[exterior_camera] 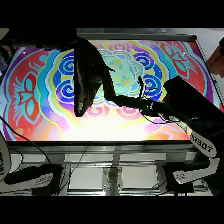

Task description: Fold the clothes and pants, and hang the long-sleeved shirts on hangers.

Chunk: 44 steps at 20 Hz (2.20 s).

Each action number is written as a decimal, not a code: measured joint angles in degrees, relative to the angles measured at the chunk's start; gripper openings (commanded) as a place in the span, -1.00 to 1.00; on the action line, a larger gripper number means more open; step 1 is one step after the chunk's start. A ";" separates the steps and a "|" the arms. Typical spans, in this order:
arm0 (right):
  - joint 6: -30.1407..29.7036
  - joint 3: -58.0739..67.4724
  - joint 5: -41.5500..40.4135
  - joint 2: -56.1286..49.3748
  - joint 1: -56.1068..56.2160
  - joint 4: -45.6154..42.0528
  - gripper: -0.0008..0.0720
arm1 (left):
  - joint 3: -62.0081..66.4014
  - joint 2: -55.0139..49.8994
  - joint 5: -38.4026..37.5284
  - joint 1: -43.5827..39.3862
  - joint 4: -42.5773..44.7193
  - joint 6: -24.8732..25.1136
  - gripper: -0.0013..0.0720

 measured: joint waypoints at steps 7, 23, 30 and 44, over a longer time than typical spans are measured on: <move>-4.04 -0.02 -0.42 0.00 2.03 6.38 0.25 | 0.00 0.00 0.20 0.00 0.00 0.39 -0.92; -6.32 7.32 17.92 0.13 3.28 9.79 -0.23 | 0.00 0.02 0.22 0.72 0.57 0.81 -0.92; 0.74 7.80 10.78 0.07 4.98 -0.59 -0.24 | 0.00 0.02 0.31 0.83 0.59 0.83 -0.92; 10.99 14.58 8.72 7.61 -1.36 -2.40 -0.92 | 0.00 5.40 -0.02 6.16 3.23 1.51 -0.92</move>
